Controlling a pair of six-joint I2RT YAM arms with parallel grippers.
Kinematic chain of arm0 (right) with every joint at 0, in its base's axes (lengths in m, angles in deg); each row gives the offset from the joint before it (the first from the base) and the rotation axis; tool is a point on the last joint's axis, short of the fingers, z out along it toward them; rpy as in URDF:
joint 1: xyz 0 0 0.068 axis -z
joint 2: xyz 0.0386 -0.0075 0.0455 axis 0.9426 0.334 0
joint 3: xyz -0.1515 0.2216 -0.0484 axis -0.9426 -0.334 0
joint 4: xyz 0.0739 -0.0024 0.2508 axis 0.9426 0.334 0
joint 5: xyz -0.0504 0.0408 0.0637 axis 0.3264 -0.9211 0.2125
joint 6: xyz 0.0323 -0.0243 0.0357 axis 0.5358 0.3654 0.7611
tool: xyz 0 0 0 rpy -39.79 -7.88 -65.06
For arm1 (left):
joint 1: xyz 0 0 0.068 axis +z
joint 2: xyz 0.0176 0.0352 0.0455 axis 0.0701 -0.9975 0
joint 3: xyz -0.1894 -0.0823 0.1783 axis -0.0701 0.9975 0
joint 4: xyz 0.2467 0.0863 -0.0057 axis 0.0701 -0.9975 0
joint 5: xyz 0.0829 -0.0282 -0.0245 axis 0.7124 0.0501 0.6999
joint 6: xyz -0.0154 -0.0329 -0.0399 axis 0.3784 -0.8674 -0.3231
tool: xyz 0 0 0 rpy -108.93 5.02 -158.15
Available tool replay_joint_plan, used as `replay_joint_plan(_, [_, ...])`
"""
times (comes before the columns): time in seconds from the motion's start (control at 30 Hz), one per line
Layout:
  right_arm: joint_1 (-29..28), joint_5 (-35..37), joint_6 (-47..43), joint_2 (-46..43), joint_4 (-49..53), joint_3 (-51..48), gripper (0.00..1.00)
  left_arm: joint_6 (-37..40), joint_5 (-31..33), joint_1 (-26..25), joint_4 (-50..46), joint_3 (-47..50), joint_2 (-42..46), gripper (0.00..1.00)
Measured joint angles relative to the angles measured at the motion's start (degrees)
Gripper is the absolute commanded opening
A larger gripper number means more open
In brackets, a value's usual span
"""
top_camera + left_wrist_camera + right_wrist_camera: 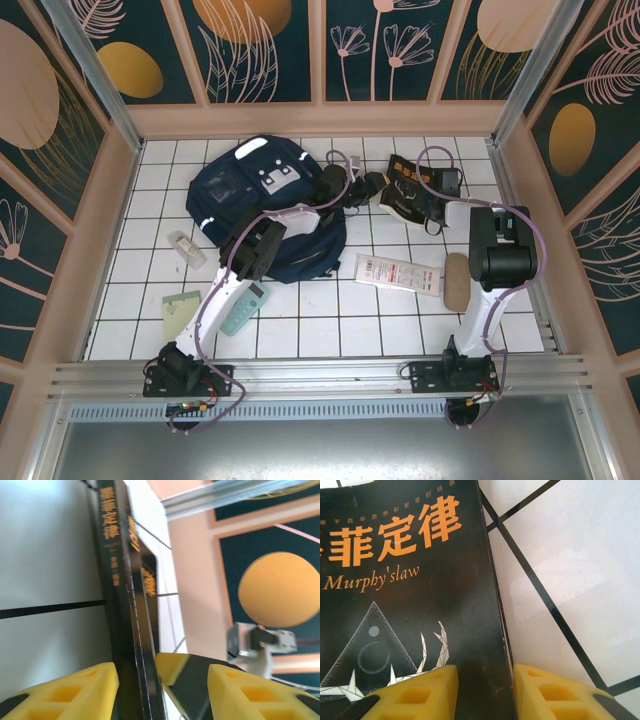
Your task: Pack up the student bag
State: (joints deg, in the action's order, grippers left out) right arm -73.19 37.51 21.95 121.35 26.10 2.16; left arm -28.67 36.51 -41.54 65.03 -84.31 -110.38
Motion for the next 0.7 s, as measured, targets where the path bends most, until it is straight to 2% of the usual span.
replay_joint_plan(0.2, [0.0, 0.0, 0.1, 0.0, 0.0, 0.0, 0.35, -1.6, 1.9, 0.0, -8.0, -2.3, 0.0, 0.52])
replay_joint_plan(0.33, [0.0, 0.0, 0.2, 0.0, 0.0, 0.0, 0.35, 1.1, 3.0, -0.3, -17.2, -7.2, -0.2, 0.54])
replay_joint_plan(0.53, [0.0, 0.0, 0.2, 0.0, 0.0, 0.0, 0.35, 12.8, 5.3, -1.4, -28.9, -14.5, -0.7, 0.51])
replay_joint_plan(0.7, [0.1, 0.0, 0.2, 0.0, 0.0, 0.0, 0.35, 23.1, 5.0, -1.8, -31.3, -15.6, -0.7, 0.50])
